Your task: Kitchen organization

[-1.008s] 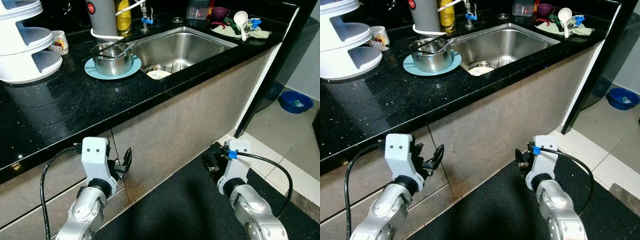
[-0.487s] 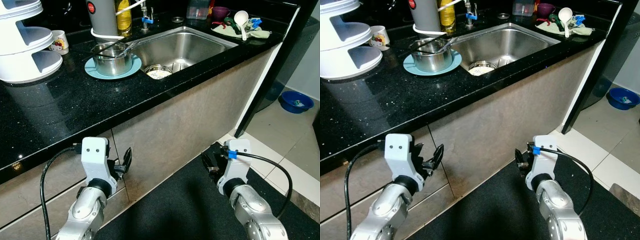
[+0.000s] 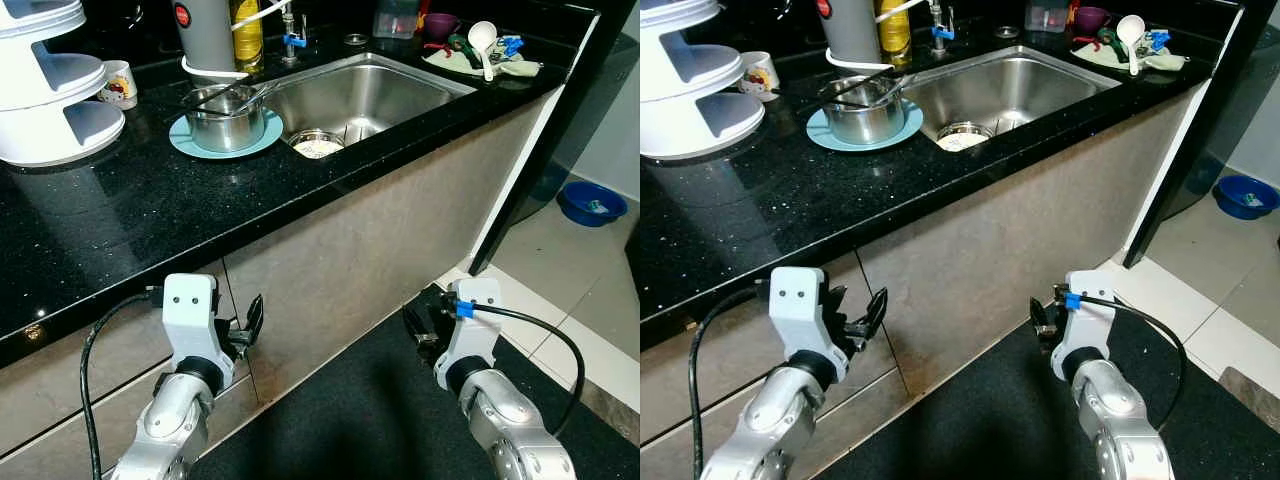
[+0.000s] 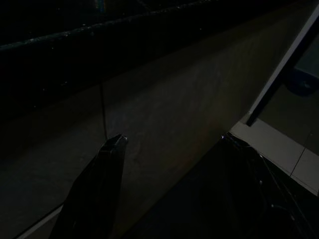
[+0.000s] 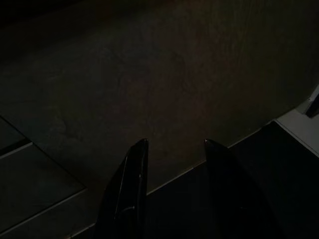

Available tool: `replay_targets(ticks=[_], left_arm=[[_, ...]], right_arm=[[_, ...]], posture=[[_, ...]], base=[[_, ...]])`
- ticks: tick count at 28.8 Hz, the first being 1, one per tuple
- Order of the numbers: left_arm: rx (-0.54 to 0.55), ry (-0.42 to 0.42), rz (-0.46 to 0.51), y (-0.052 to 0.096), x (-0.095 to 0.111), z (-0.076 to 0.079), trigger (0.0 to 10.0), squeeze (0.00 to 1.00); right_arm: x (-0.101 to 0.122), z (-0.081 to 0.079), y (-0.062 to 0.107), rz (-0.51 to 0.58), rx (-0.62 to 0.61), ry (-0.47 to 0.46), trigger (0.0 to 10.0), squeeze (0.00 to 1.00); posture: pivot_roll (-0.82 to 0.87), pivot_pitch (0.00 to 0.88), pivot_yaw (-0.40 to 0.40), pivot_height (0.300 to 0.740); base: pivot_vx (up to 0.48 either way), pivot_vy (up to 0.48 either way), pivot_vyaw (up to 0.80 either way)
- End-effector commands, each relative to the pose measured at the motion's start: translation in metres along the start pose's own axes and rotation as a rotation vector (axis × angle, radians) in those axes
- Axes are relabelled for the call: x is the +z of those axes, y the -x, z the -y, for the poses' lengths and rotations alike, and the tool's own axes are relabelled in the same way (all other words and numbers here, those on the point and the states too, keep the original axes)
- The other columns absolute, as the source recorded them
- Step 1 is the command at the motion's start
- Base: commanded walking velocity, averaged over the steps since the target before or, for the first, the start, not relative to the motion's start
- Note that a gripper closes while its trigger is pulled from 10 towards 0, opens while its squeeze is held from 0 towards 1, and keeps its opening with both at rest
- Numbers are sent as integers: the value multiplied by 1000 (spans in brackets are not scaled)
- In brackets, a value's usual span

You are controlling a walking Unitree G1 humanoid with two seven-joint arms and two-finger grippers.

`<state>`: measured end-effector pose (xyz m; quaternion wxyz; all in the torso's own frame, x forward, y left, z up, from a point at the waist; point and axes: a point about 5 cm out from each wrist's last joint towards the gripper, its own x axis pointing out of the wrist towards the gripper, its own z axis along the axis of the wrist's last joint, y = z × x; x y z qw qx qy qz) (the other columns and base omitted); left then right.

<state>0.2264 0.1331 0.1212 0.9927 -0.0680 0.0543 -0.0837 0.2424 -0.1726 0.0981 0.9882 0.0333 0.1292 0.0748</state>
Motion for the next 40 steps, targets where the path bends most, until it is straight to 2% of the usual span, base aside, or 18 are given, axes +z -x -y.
replay_targets(ticks=[1,16,25,34,40], left_arm=[[6,-10,-21,0,-3,-1,10000,0],[18,-9,-21,0,-4,-2,10000,0],[6,-1,-9,-1,-1,4,10000,0],[45,8,-31,1,-5,-8,10000,0],[18,9,-17,1,-1,-1,10000,0]], right_arm=[[-3,1,0,-14,-8,-15,10000,0],[-3,1,-2,-20,1,-21,10000,0],[-4,5,0,-23,-7,-25,10000,0],[-2,-1,-5,-20,10,-32,10000,0],[-2,3,-1,-22,5,-33,10000,0]], posture=[[-60,27,-7,740],[-63,27,-4,740],[-63,29,-9,740],[-53,36,-7,740],[-54,47,-15,740]], base=[[0,0,0],[0,0,0],[0,0,0],[0,0,0],[0,0,0]])
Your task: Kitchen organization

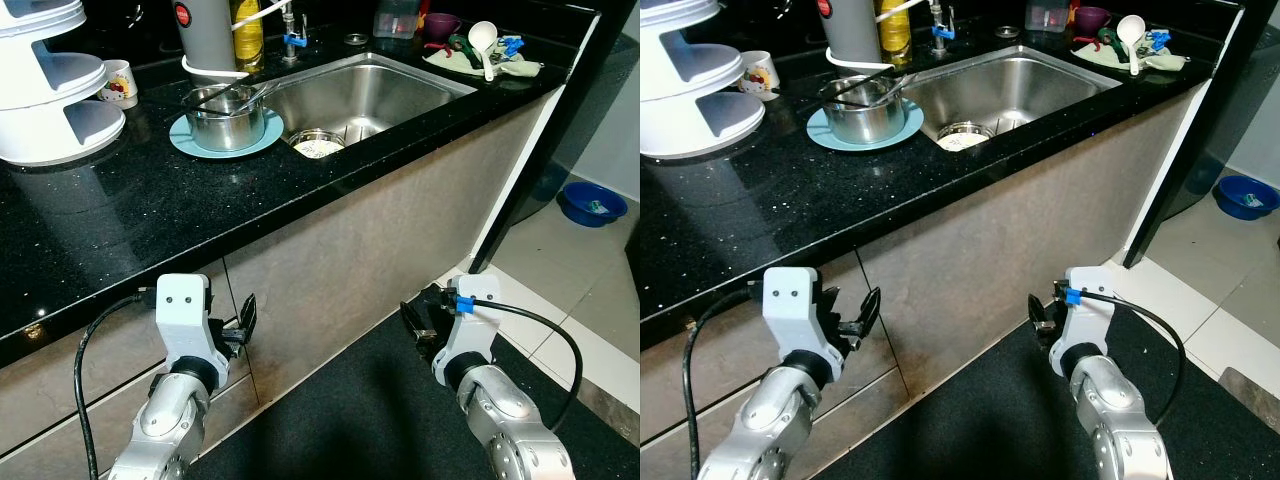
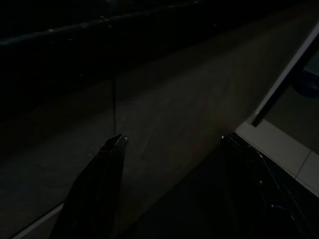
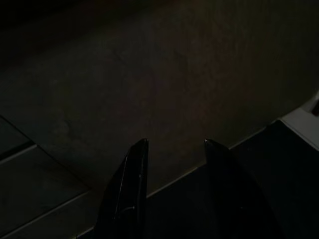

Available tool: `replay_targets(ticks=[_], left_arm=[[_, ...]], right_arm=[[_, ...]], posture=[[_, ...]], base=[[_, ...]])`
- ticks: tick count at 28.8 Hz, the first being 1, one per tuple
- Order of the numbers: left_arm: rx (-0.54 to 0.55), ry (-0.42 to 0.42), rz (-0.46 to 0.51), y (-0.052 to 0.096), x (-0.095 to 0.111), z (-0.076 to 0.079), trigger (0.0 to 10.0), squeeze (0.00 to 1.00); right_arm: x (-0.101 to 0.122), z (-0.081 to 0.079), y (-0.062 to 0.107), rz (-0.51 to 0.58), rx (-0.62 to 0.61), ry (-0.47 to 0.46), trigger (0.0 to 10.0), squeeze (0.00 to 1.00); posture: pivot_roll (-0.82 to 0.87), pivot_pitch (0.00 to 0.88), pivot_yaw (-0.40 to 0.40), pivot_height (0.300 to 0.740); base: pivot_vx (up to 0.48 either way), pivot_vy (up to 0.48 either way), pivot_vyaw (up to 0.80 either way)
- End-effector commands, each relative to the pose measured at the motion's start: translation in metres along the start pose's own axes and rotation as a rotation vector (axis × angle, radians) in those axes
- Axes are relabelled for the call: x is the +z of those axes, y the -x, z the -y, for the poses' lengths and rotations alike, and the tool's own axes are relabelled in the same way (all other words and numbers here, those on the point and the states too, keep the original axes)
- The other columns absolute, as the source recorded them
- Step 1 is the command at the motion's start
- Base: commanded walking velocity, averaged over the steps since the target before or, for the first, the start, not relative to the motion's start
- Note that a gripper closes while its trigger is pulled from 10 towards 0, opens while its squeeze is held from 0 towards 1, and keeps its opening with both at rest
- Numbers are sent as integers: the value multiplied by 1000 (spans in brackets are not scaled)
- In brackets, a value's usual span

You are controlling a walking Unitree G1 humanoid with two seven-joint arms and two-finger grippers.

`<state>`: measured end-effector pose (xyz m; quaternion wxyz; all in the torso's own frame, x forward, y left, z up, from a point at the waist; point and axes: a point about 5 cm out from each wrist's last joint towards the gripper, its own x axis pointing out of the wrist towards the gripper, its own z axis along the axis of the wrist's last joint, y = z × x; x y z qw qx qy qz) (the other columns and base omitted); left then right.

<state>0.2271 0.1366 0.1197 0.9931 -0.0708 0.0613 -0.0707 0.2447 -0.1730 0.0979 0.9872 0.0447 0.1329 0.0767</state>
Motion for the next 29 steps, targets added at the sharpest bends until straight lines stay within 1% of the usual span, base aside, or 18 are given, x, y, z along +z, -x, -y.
replay_targets(ticks=[1,8,11,14,16,19,23,25,29], left_arm=[[-8,1,-5,2,0,4,10000,0],[29,1,-29,3,-5,-2,10000,0],[-12,11,-13,1,0,3,10000,0],[-28,7,-4,0,2,8,10000,0],[10,9,-21,3,-2,4,10000,0],[29,9,-29,4,-5,0,10000,0],[10,6,-28,3,-4,1,10000,0],[-15,5,-23,1,-2,5,10000,0],[-14,1,-24,1,-2,5,10000,0]], right_arm=[[-3,2,2,-17,-2,-12,10000,0],[-1,-3,-2,-17,14,-9,10000,0],[0,1,0,-16,4,-9,10000,0],[0,2,1,-13,-1,-10,10000,0],[0,-1,0,-16,10,-11,10000,0],[0,-3,-1,-19,18,-13,10000,0],[-1,-4,-1,-21,16,-10,10000,0],[-1,-2,-1,-22,14,-7,10000,0],[-2,-3,-1,-23,16,-8,10000,0]], posture=[[-54,47,-15,740],[-44,48,-16,740],[-50,62,-19,740],[-53,63,-25,740],[-51,62,-29,740],[-48,56,-28,740],[-53,47,-25,740],[-53,47,-25,740],[-52,44,-24,740]], base=[[0,0,0],[0,0,0],[0,0,0],[0,0,0],[0,0,0],[0,0,0],[0,0,0],[0,0,0],[0,0,0]])
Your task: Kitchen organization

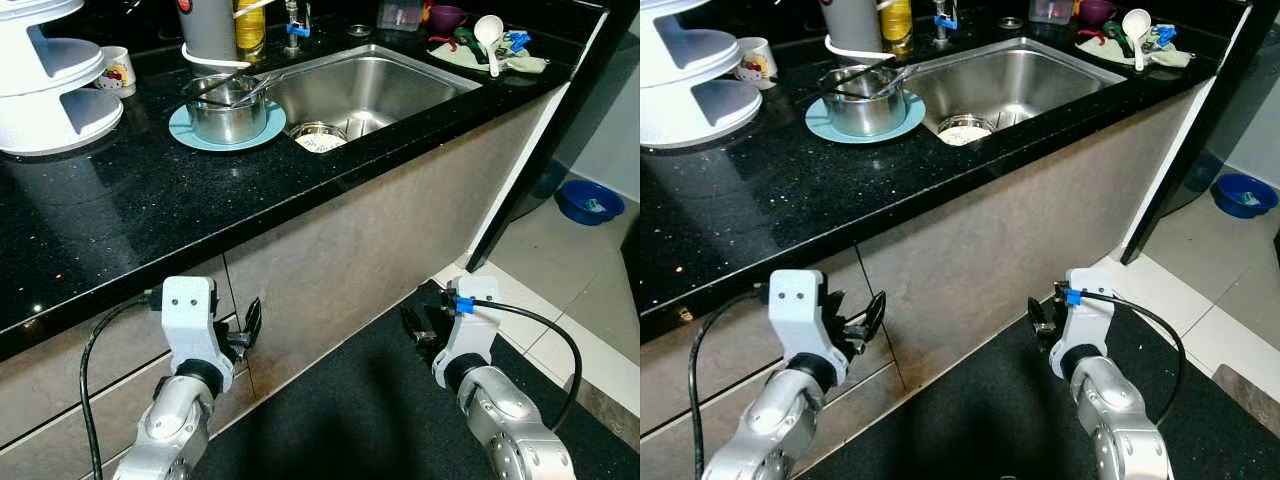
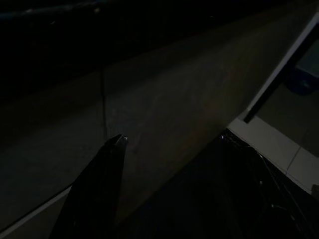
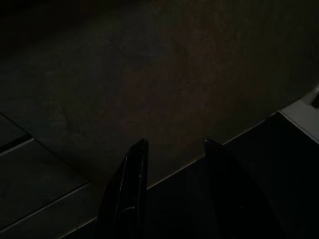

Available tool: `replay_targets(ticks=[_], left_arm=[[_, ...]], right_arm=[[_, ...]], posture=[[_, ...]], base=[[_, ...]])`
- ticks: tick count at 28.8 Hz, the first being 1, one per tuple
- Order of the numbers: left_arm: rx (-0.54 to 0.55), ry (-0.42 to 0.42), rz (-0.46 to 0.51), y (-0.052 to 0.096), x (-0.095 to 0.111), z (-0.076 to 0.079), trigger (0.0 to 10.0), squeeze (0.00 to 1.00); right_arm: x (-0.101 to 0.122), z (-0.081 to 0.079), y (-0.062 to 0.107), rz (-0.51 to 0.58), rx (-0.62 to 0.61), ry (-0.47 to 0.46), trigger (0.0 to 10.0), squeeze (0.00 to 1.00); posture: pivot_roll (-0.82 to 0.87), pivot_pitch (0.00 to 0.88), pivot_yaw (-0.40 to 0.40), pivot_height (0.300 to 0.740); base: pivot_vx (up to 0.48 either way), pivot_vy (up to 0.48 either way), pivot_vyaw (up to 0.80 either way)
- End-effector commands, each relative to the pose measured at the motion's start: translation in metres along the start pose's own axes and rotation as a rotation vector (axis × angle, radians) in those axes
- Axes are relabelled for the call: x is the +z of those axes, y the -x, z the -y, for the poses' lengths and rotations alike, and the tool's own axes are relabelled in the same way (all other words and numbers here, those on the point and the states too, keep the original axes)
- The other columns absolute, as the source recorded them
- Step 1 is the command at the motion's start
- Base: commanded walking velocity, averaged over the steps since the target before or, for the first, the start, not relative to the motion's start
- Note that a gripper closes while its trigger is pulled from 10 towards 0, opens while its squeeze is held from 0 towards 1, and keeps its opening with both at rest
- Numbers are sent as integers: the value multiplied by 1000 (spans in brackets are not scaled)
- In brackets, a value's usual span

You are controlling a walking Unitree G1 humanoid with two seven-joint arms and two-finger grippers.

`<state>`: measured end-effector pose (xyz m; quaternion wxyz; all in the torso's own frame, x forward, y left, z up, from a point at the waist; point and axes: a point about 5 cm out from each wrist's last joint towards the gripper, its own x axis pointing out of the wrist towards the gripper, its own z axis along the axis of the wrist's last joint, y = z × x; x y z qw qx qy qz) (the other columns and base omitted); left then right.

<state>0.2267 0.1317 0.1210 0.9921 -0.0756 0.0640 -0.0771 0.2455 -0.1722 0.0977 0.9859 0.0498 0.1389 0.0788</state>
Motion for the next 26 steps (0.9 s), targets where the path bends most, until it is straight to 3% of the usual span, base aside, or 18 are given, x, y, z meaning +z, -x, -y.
replay_targets(ticks=[1,17,23,26], left_arm=[[10,-9,-22,3,-4,-2,10000,0],[18,-17,-22,7,-4,-5,10000,0],[-18,-20,-5,4,1,2,10000,0],[45,-18,-32,6,-7,-9,10000,0]], right_arm=[[-2,-3,1,-12,13,1,10000,0],[-4,-5,1,-12,17,-11,10000,0],[-5,-2,3,-10,0,-13,10000,0],[-3,-8,-2,-12,25,-5,10000,0]], posture=[[-51,44,-24,740],[-43,32,-16,740],[-41,31,-17,740],[-36,30,-24,740]], base=[[0,0,0],[0,0,0],[0,0,0],[0,0,0]])
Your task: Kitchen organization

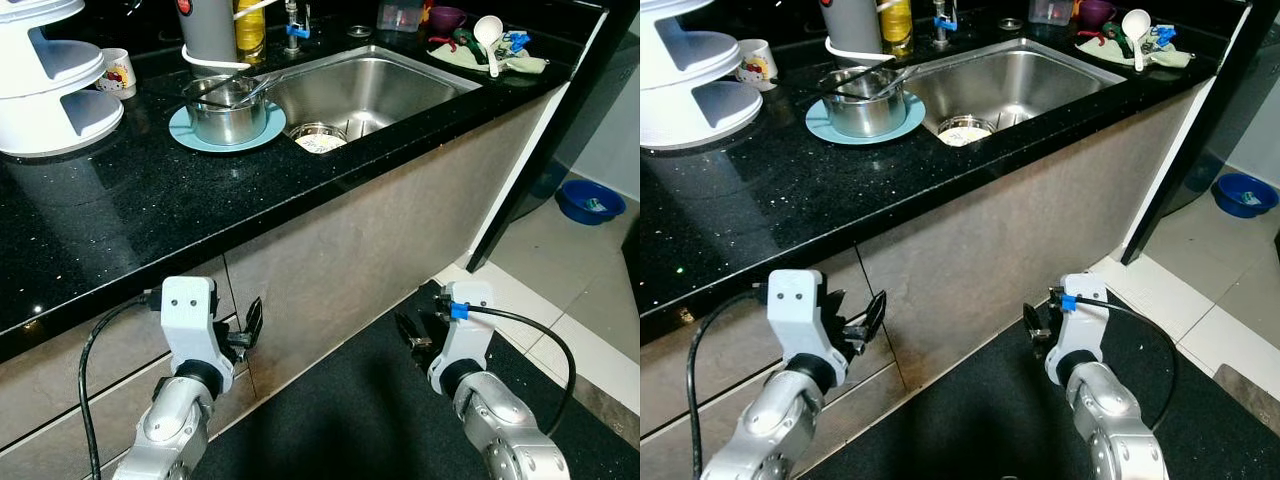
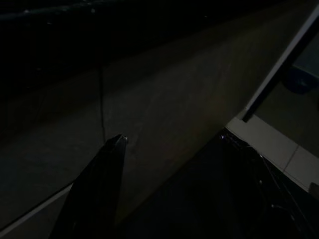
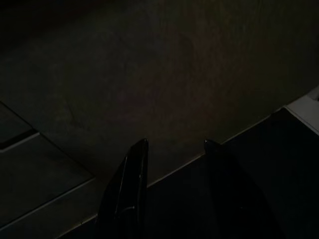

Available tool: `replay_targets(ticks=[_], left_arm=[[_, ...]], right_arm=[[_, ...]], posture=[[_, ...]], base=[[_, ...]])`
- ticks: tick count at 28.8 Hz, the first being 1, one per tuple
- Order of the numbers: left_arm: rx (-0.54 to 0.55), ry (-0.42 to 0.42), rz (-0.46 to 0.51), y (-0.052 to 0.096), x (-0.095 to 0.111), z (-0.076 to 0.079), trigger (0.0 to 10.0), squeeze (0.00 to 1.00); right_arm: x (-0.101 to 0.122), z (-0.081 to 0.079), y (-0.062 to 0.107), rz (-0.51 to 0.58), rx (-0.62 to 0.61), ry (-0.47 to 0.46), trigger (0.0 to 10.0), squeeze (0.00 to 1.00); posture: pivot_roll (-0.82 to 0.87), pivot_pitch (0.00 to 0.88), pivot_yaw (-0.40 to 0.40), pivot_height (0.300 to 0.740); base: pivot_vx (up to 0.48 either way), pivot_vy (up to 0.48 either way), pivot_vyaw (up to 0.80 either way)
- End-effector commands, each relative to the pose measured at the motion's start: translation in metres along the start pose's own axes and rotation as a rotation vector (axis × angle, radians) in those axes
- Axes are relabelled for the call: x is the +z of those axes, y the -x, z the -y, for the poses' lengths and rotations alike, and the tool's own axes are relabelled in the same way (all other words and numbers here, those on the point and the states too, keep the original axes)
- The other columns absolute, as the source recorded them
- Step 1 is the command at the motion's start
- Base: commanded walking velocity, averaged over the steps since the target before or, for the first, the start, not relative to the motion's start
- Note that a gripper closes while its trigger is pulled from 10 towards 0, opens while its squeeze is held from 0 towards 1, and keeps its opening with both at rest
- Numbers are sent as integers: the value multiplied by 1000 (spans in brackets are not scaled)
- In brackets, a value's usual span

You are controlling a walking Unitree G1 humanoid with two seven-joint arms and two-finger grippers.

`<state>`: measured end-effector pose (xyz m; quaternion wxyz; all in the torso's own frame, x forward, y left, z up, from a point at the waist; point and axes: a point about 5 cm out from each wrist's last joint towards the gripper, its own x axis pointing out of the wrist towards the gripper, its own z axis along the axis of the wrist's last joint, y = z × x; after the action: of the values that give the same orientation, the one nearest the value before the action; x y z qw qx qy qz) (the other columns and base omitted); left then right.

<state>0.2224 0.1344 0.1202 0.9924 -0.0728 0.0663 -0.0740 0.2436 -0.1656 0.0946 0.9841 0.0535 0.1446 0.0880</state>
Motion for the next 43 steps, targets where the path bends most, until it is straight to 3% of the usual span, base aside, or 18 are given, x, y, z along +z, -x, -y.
replay_targets(ticks=[1,11,17,43], left_arm=[[48,-12,-29,2,-6,-8,10000,0],[5,-13,-8,-2,0,-3,10000,0],[36,-20,-22,0,-3,-9,10000,0],[37,-17,1,-4,1,-5,10000,0]], right_arm=[[1,-2,-2,0,8,1,10000,0],[1,0,0,6,-11,0,10000,0],[1,-3,-2,3,0,-10,10000,0],[3,2,-3,9,-10,7,10000,0]], posture=[[-28,30,-21,740],[-39,36,-20,740],[-26,40,-21,740],[-35,29,-28,740]], base=[[0,0,0],[0,0,0],[0,0,0],[0,0,0]])
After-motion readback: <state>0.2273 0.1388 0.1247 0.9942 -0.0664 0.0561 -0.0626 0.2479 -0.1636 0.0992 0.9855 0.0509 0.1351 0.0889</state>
